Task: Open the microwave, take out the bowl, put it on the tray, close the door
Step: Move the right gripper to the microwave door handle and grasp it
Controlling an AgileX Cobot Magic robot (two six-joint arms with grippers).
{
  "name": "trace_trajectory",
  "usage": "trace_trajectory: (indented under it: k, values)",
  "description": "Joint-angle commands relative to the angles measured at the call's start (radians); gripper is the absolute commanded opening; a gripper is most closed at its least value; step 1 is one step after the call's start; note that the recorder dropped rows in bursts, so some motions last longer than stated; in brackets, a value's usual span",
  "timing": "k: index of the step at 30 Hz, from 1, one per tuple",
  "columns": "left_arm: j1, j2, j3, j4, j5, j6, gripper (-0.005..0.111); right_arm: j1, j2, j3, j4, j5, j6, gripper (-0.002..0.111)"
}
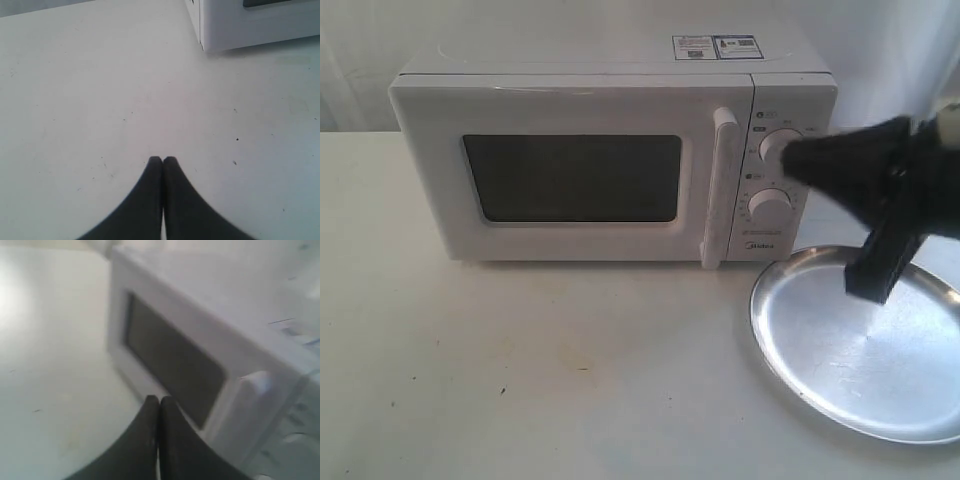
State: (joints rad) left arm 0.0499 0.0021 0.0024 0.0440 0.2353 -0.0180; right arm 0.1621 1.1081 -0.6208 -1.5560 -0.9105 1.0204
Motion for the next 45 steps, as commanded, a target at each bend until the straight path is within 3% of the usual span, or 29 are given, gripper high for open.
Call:
trace_trajectory:
  k: [1, 7, 13, 20, 26, 35, 45]
  values:
    - [-0.004, -0.002, -0.002, -0.006, 0.001, -0.004, 0.000, -0.006, 0.235, -0.047, -0.028, -0.279, -0.199, 0.000]
    - [-0.004, -0.002, -0.002, -0.006, 0.001, -0.004, 0.000, -0.044, 0.459, -0.070, 0.124, -0.311, -0.401, 0.000]
    - [-0.004, -0.002, -0.002, -0.006, 0.001, -0.004, 0.000, -0.076, 0.546, -0.070, 0.312, -0.310, -0.462, 0.000]
    - [-0.004, -0.002, -0.002, -0.006, 0.001, -0.004, 0.000, -0.078, 0.569, -0.070, 0.516, -0.136, -0.590, 0.002]
    - [-0.004, -0.002, -0.002, -0.006, 0.001, -0.004, 0.000, -0.054, 0.593, -0.070, 0.510, -0.211, -0.612, 0.018]
    - [-0.004, -0.002, -0.002, -0.006, 0.001, -0.004, 0.000, 0.001, 0.689, -0.074, 0.528, -0.205, -0.704, 0.063]
    - [-0.004, -0.002, -0.002, -0.006, 0.001, -0.004, 0.000, 0.088, 0.828, -0.186, 0.571, -0.203, -0.756, 0.065]
